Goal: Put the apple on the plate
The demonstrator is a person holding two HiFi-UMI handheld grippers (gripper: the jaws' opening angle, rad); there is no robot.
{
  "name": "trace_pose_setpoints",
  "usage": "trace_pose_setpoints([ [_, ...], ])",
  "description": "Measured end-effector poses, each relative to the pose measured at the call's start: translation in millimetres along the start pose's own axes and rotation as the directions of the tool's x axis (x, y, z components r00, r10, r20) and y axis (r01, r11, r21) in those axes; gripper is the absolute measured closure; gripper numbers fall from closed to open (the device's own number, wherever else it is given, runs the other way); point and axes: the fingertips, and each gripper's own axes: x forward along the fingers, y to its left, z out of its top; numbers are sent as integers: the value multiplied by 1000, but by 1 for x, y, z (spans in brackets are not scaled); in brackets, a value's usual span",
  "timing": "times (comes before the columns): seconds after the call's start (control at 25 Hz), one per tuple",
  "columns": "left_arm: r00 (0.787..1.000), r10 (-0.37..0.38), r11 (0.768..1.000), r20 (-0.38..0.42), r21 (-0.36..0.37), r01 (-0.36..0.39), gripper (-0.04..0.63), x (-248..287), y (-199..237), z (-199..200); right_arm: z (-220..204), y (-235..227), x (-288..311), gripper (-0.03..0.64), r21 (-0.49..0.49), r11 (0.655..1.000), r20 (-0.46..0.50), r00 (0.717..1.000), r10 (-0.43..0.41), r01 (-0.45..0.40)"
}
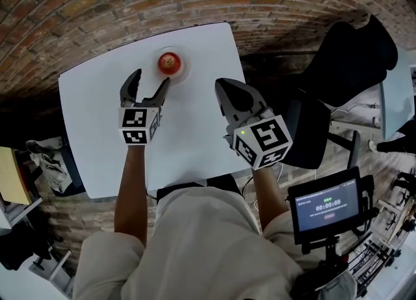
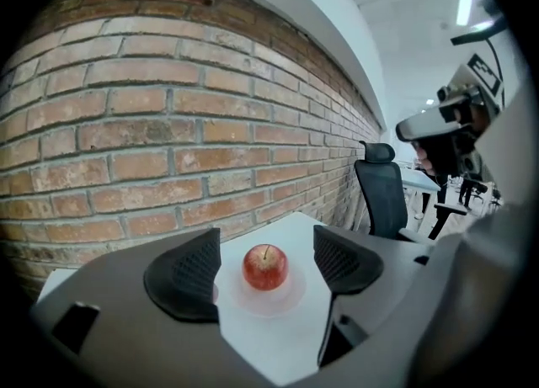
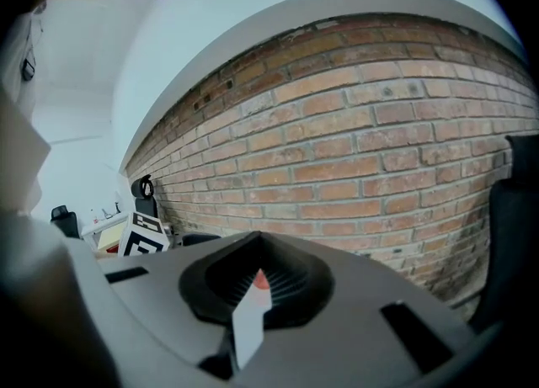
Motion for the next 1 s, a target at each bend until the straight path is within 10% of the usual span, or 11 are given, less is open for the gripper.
trace_pose_setpoints([
  [1.0, 936, 153, 980, 316, 75, -185, 549, -147, -3, 109, 87, 62, -20, 614, -206, 974, 163, 978, 126, -91],
])
